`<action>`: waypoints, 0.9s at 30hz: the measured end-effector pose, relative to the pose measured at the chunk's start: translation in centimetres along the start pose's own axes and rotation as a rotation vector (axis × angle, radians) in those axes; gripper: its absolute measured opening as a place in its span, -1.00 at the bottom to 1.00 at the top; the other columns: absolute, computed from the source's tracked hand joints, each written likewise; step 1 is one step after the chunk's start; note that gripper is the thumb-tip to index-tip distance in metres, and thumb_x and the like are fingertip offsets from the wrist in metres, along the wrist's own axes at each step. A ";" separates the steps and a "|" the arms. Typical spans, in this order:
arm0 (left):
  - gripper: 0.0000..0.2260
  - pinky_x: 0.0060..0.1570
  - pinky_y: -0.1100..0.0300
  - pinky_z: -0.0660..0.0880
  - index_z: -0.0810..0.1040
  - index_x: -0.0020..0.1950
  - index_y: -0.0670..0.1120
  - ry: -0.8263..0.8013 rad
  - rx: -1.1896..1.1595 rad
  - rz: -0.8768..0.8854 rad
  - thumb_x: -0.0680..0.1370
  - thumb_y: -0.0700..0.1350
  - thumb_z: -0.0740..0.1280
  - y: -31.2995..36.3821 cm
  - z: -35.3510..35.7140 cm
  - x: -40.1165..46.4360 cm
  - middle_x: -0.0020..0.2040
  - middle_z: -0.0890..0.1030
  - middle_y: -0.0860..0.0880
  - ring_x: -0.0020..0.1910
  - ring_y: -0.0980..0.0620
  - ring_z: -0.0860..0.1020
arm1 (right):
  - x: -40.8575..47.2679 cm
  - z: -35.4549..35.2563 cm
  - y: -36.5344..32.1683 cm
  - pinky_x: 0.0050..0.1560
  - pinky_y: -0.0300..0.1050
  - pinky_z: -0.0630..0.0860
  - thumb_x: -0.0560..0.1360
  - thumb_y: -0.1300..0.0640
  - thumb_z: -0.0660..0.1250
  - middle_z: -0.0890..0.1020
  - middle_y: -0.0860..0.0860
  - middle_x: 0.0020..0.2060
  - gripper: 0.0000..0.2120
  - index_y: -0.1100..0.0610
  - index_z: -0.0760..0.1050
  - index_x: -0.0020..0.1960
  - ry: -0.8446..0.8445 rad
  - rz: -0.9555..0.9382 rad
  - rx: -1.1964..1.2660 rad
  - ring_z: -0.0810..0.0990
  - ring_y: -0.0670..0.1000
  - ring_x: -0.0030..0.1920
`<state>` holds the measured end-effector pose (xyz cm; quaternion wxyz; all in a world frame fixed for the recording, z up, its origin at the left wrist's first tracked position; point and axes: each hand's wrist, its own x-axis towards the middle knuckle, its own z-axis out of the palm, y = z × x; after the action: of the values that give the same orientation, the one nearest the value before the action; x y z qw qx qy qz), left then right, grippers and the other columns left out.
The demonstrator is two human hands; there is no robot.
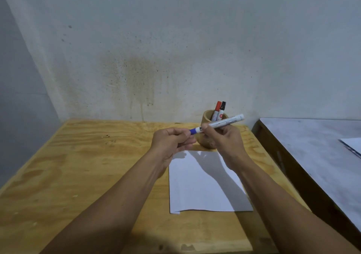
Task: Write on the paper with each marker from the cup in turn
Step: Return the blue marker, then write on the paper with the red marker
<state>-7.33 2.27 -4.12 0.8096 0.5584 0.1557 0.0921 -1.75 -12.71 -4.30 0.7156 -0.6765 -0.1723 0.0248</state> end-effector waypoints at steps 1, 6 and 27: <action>-0.94 -0.29 0.21 0.62 0.64 -0.11 -0.26 -0.005 0.055 0.027 0.45 -0.28 0.42 0.0 0.6 -0.2 -0.25 0.68 -0.16 -0.29 -0.01 0.66 | 0.1 -0.3 -0.2 -0.37 -0.27 0.38 0.55 0.14 0.36 0.52 0.13 -0.32 -0.69 0.43 0.55 0.02 0.010 -0.007 -0.046 0.45 -0.04 -0.35; -0.66 -0.20 0.26 0.51 0.59 0.15 -0.05 0.061 0.560 0.295 0.40 -0.06 0.48 -0.5 3.1 0.9 0.02 0.62 0.03 -0.18 0.09 0.55 | 3.2 -3.7 -2.2 0.02 0.09 0.58 0.63 0.01 0.16 0.65 0.15 -0.03 -0.78 0.15 0.45 0.06 0.138 -0.048 -0.398 0.63 0.11 -0.01; -0.53 0.25 -0.06 0.40 0.43 0.36 -0.12 -0.180 1.360 0.697 0.44 -0.27 0.32 0.0 3.8 3.3 0.39 0.45 -0.07 0.28 -0.15 0.44 | 10.7 -4.2 -4.5 -0.09 -0.09 0.53 0.39 0.10 0.50 0.65 0.14 0.02 -0.62 0.24 0.59 0.15 -0.068 0.097 -1.067 0.55 0.07 -0.08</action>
<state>-2.91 0.03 -3.41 0.2220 0.9555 -0.0734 0.1800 8.59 -14.27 2.29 0.2646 -0.9522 -0.1525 -0.0113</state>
